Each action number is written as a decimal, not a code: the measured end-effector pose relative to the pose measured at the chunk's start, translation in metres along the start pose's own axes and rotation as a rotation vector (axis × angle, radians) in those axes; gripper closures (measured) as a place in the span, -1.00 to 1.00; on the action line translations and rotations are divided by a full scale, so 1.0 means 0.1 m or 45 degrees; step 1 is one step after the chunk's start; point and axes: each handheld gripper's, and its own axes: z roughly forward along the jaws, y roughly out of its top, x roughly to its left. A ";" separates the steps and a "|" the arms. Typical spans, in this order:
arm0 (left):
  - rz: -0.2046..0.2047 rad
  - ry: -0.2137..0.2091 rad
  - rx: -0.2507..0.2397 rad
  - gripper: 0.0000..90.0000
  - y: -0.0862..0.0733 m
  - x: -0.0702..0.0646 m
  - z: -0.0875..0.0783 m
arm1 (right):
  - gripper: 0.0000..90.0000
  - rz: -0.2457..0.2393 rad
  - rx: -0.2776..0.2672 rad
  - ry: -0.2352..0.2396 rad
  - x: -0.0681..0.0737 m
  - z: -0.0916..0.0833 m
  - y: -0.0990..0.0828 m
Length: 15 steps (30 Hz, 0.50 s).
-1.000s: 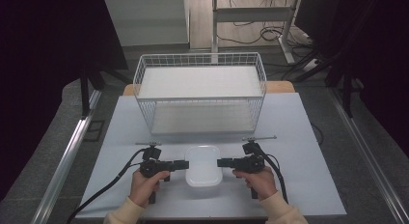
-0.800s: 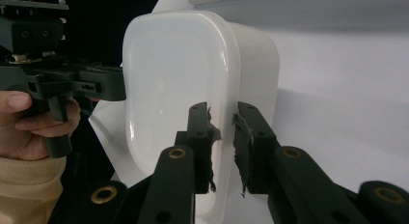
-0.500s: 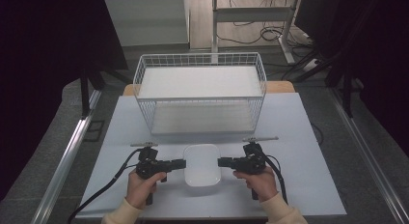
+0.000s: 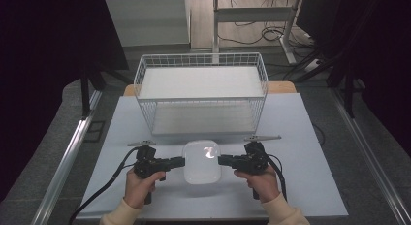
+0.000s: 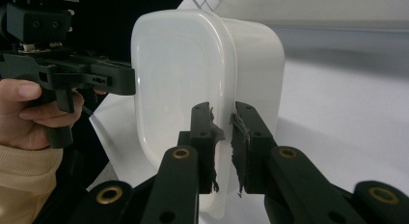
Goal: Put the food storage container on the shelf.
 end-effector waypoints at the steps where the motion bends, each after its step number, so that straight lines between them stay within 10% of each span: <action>1: 0.000 0.000 0.000 0.78 0.00 0.00 0.00 | 0.77 0.000 0.000 0.000 0.00 0.00 0.00; 15: 0.078 0.010 -0.041 0.78 0.21 -0.14 -0.08 | 0.77 -0.075 -0.063 -0.003 0.10 -0.13 0.21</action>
